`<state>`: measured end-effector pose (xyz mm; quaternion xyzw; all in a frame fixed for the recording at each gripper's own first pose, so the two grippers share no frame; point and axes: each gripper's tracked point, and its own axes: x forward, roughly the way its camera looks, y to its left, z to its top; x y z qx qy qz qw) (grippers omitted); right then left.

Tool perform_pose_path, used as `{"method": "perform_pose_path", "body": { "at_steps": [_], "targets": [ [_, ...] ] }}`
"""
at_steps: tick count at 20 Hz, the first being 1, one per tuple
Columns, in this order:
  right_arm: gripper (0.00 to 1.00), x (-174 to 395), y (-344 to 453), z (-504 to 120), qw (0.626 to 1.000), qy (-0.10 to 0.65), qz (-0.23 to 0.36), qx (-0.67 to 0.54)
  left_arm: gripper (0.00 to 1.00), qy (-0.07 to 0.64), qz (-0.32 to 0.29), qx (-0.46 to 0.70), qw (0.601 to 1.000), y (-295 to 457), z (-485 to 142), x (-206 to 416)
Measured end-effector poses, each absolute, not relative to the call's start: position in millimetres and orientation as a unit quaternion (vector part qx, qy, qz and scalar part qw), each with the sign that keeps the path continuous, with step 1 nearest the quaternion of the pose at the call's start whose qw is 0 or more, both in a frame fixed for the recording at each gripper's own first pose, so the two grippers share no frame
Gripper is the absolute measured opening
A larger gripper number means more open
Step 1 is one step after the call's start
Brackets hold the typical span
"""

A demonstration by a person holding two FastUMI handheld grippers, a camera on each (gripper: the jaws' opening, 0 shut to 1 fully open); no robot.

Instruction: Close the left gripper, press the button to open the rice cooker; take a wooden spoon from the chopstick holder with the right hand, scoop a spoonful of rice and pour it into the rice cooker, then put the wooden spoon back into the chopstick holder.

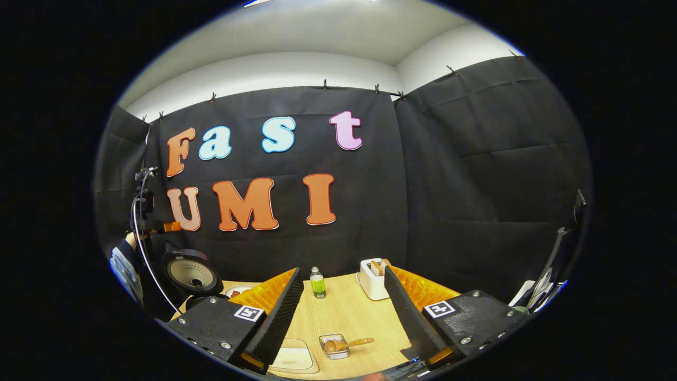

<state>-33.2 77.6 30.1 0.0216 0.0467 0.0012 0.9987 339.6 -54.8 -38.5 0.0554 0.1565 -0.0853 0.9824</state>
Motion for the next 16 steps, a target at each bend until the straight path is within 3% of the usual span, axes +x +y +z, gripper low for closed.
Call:
{"method": "perform_pose_path", "body": {
  "at_steps": [8,16],
  "targets": [
    [0.95,-31.9,73.4,23.4,0.998,0.055,-0.006,0.022,1.0,0.2,-0.081,0.057,0.975,-43.3,-94.6,328.8],
    [0.95,-22.0,74.0,11.0,0.997,0.07,0.031,0.029,0.98,0.217,-0.099,0.022,0.971,-58.5,-122.8,250.9]
  ]
}}
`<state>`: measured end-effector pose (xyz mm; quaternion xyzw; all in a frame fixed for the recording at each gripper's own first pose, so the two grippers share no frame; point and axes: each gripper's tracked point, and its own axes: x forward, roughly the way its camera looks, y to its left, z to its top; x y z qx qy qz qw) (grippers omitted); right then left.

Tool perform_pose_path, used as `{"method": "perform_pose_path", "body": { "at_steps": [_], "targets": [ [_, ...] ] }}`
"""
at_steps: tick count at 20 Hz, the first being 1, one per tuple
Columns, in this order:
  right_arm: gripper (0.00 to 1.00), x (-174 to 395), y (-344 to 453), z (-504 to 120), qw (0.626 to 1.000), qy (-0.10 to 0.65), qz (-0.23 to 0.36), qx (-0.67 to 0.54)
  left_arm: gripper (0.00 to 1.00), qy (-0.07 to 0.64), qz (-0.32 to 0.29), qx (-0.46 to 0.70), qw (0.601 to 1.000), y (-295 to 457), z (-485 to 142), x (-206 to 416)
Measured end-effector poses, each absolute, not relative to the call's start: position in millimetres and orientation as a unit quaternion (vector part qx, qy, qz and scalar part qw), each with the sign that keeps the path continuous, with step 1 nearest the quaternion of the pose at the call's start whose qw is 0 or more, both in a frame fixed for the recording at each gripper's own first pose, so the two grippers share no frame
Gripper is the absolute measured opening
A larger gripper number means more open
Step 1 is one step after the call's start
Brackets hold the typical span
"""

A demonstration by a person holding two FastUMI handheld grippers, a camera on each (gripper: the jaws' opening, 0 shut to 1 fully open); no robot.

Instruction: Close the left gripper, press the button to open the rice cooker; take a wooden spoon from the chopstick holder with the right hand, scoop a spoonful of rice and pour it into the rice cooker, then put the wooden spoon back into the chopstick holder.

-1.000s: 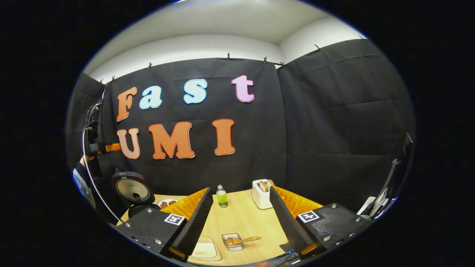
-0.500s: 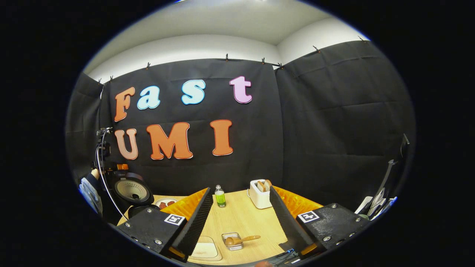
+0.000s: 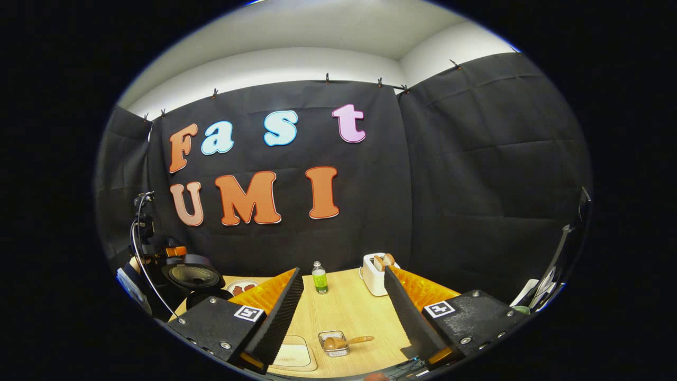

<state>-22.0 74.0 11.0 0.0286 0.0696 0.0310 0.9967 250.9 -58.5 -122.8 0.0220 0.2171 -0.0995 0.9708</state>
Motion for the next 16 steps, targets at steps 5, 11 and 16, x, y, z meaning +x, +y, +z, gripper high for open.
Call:
{"method": "perform_pose_path", "body": {
  "at_steps": [5,11,16],
  "targets": [
    [0.95,-15.4,71.9,5.4,0.994,0.08,0.059,0.035,1.0,0.231,-0.099,0.037,0.967,-68.9,-167.3,189.4],
    [0.95,-4.1,66.4,-7.8,0.991,0.097,0.087,0.037,1.0,0.233,-0.078,0.055,0.968,-67.9,-225.5,141.3],
    [0.95,5.5,56.0,-23.0,0.987,0.117,0.098,0.044,0.99,0.241,-0.058,0.086,0.965,-68.4,-261.4,130.5]
  ]
}}
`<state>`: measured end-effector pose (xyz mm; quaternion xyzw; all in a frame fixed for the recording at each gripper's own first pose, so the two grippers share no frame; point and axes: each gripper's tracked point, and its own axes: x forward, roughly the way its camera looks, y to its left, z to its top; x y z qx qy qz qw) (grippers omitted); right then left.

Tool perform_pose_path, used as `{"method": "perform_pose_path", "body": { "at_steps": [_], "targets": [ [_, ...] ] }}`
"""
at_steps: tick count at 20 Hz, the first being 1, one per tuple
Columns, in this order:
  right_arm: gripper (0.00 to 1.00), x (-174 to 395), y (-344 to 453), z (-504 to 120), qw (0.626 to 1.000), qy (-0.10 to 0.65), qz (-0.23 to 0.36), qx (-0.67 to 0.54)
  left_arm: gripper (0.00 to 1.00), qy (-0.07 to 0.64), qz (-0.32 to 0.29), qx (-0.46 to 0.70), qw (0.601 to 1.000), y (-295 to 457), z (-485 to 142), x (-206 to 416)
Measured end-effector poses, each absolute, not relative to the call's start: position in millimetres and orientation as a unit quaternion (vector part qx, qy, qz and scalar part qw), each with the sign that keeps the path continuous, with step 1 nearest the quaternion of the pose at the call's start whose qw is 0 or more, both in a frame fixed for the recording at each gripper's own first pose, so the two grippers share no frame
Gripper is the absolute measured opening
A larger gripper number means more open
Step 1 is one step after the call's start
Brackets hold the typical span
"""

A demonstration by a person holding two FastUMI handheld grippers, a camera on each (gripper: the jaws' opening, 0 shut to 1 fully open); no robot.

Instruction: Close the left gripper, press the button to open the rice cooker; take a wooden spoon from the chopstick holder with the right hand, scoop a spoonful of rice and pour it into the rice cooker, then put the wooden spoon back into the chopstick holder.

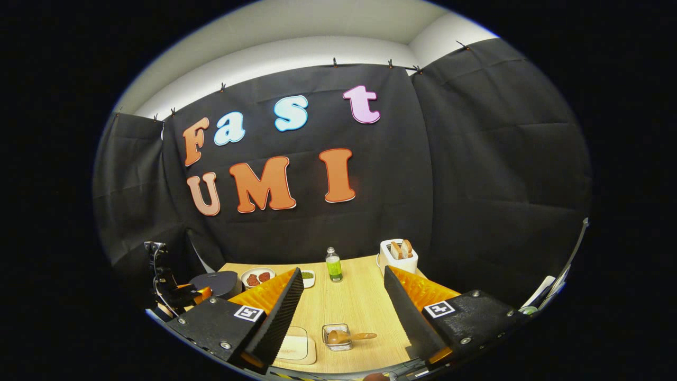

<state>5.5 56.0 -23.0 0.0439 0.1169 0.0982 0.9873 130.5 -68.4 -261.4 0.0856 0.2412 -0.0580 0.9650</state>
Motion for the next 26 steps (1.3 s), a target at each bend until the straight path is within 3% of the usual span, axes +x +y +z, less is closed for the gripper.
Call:
{"method": "perform_pose_path", "body": {
  "at_steps": [2,9,15,18,21,26],
  "targets": [
    [0.95,9.5,51.2,-28.7,0.986,0.124,0.1,0.045,0.96,0.251,-0.055,0.105,0.961,-70.1,-277.8,127.1],
    [0.95,19.9,39.3,-38.0,0.984,0.137,0.101,0.05,1.0,0.276,-0.055,0.116,0.953,-83.8,-301.1,136.9],
    [0.95,23.4,31.3,-48.1,0.983,0.145,0.099,0.047,0.99,0.243,-0.046,0.117,0.962,-85.0,-290.4,140.9],
    [0.95,25.2,30.4,-50.5,0.983,0.147,0.101,0.049,0.97,0.261,-0.039,0.113,0.958,-83.7,-287.8,134.1],
    [0.95,31.7,29.4,-49.5,0.983,0.143,0.103,0.046,0.99,0.254,-0.049,0.101,0.961,-94.0,-254.4,127.0],
    [0.95,39.9,35.6,-37.3,0.984,0.126,0.115,0.041,0.96,0.198,-0.072,0.062,0.976,-114.2,-143.1,120.2]
  ]
}}
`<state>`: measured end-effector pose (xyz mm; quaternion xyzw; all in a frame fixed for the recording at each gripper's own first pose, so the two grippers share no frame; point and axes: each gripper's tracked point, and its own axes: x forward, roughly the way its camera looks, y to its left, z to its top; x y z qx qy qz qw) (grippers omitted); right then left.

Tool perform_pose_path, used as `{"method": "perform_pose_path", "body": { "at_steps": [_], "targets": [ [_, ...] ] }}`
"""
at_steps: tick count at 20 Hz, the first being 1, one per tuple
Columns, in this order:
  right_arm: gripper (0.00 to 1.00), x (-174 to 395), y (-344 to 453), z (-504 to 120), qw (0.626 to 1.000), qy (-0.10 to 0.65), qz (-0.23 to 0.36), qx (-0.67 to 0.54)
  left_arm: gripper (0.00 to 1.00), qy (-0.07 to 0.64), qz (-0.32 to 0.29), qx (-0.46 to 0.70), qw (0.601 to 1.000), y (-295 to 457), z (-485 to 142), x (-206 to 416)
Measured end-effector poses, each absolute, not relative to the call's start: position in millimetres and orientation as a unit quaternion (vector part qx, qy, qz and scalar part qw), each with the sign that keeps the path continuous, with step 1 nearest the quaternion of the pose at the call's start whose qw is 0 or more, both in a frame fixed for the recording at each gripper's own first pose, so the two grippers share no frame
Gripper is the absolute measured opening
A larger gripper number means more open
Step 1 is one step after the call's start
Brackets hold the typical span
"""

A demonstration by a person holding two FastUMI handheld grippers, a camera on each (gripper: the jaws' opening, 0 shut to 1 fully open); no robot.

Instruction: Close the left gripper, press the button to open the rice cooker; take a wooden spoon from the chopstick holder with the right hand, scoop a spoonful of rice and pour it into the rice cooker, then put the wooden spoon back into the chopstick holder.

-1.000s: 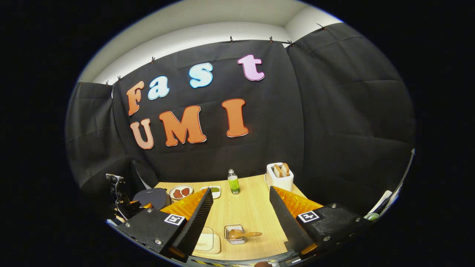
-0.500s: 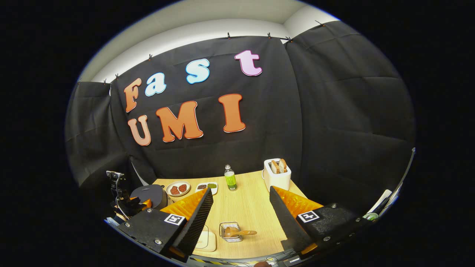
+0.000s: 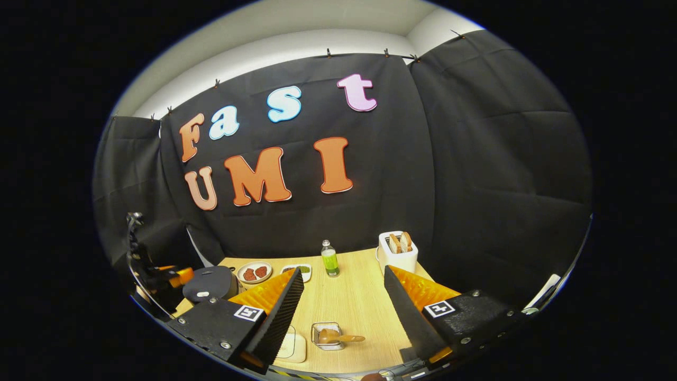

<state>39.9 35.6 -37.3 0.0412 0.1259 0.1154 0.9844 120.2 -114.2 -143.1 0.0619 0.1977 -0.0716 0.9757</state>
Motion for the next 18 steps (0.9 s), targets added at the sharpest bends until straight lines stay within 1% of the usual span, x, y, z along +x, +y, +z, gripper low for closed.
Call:
{"method": "perform_pose_path", "body": {
  "at_steps": [5,6,9,14,18],
  "targets": [
    [0.95,48.3,28.6,-14.9,0.989,0.099,0.111,0.021,0.96,0.11,-0.082,0.034,0.99,-122.5,-14.0,99.6],
    [0.95,48.9,26.7,-10.9,0.989,0.093,0.109,0.019,1.0,0.094,-0.085,0.034,0.991,-123.1,7.6,93.6],
    [0.95,49.9,20.4,3.3,0.992,0.077,0.101,0.02,1.0,0.064,-0.082,0.043,0.994,-111.2,58.6,80.1],
    [0.95,51.2,8.3,11.1,0.994,0.063,0.086,0.012,1.0,0.028,-0.048,0.056,0.997,-86.5,92.3,60.4],
    [0.95,49.4,2.6,10.2,0.995,0.062,0.081,0.011,1.0,0.02,-0.034,0.053,0.998,-81.2,94.1,49.9]
  ]
}}
